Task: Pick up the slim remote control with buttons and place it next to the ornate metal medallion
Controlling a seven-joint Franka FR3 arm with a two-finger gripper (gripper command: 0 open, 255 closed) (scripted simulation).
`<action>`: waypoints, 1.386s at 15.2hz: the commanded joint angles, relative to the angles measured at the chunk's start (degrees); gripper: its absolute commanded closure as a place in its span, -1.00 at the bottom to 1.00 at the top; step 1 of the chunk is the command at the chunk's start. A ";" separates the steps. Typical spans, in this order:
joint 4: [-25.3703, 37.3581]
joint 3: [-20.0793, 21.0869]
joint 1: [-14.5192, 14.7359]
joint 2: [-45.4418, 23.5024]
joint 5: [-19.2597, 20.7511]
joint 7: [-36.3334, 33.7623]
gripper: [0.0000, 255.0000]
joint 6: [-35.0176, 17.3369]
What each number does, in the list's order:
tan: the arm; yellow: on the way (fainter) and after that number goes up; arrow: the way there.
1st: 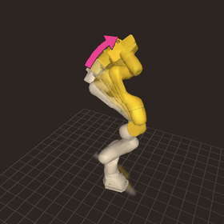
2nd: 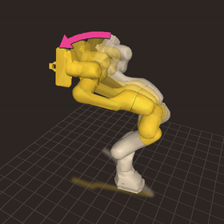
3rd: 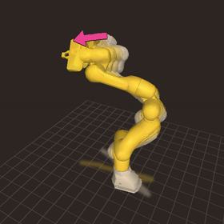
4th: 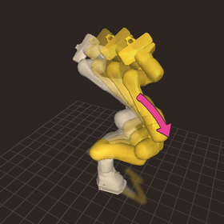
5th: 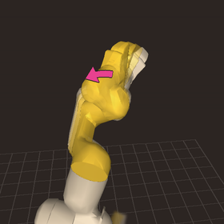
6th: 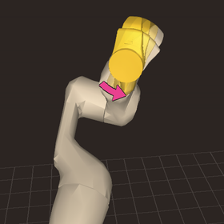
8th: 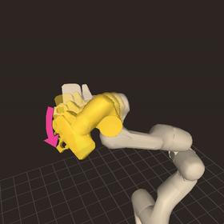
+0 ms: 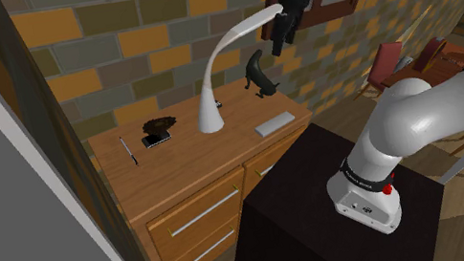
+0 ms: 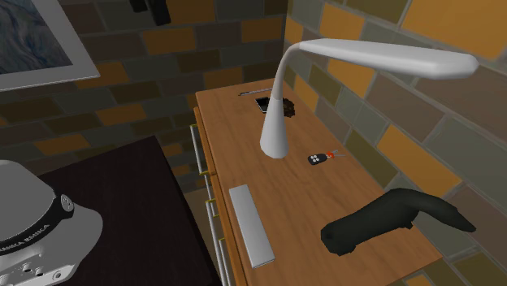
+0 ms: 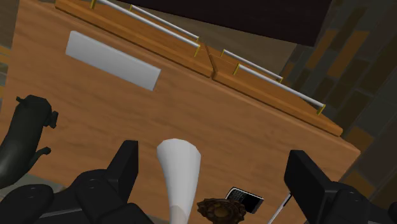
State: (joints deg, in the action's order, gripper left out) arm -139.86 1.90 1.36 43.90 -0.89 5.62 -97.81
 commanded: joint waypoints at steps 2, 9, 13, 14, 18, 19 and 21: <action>-1.94 -0.94 0.22 0.39 0.57 2.19 -1.00 -1.48; -13.33 -8.34 1.04 0.00 5.49 17.60 -1.00 -12.84; -17.86 -13.12 1.00 -3.28 8.74 26.56 -1.00 -20.48; -18.73 -14.39 1.00 -4.51 9.57 28.81 -1.00 -22.54; -21.07 -19.64 1.25 -11.15 12.52 37.98 -1.00 -31.39; -21.35 -20.98 1.42 -13.24 13.08 40.34 -1.00 -33.73; -21.55 -23.75 2.04 -17.86 13.84 45.19 -1.00 -38.49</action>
State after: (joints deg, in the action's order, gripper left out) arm -160.99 -20.64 3.05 28.08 12.54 48.32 -133.73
